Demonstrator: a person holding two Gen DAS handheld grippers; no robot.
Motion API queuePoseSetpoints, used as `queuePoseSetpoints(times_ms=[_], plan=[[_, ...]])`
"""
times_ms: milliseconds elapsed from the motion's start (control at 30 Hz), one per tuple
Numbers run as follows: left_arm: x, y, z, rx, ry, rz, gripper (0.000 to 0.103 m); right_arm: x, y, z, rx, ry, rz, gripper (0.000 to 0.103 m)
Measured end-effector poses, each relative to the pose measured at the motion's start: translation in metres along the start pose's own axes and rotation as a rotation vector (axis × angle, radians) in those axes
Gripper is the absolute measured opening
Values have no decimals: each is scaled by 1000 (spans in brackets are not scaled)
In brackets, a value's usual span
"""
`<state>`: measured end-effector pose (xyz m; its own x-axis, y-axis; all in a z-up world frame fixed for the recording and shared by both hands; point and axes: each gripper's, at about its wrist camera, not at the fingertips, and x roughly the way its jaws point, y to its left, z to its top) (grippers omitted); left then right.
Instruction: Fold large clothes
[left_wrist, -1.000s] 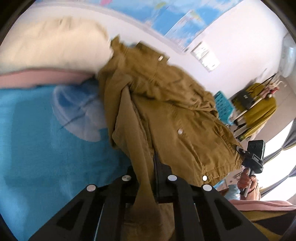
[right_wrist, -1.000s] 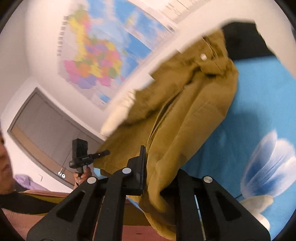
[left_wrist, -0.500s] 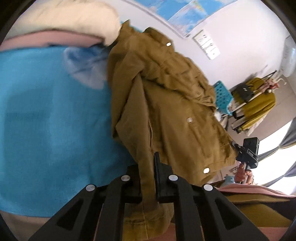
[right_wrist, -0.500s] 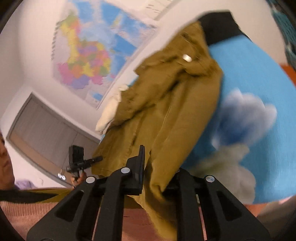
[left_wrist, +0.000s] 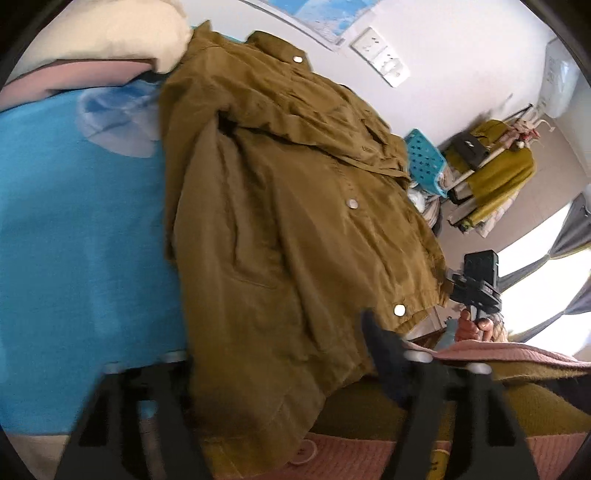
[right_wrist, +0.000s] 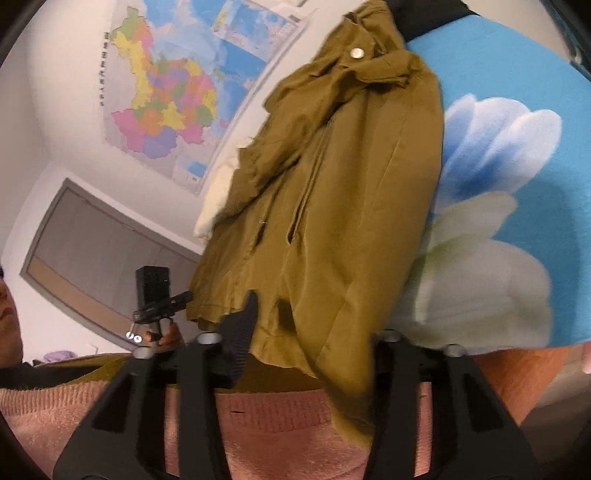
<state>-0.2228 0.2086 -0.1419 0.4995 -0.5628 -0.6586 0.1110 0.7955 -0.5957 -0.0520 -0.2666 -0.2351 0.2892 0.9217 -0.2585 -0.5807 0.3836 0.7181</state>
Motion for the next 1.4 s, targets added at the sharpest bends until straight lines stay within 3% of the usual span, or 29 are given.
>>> queuePoseSetpoints(times_ms=[33, 67, 133, 367, 600, 1100, 1400], plan=[[1, -2, 1, -3, -9, 7, 19, -4, 2, 2, 5, -21, 18, 12], [-1, -2, 2, -13, -24, 20, 12, -11, 7, 5, 1, -51, 43, 11], [-5, 1, 5, -50, -44, -5, 8, -19, 16, 10, -15, -89, 64, 8], [-40, -5, 22, -81, -130, -64, 8, -36, 56, 42, -103, -202, 89, 6], [-68, -7, 46, -106, -202, -114, 9, -42, 65, 83, -99, -277, 117, 5], [-89, -23, 138, -62, -239, -57, 10, -21, 88, 180, -136, -285, 111, 6], [-84, -26, 176, -36, -236, -6, 10, -12, 88, 206, -134, -286, 84, 6]])
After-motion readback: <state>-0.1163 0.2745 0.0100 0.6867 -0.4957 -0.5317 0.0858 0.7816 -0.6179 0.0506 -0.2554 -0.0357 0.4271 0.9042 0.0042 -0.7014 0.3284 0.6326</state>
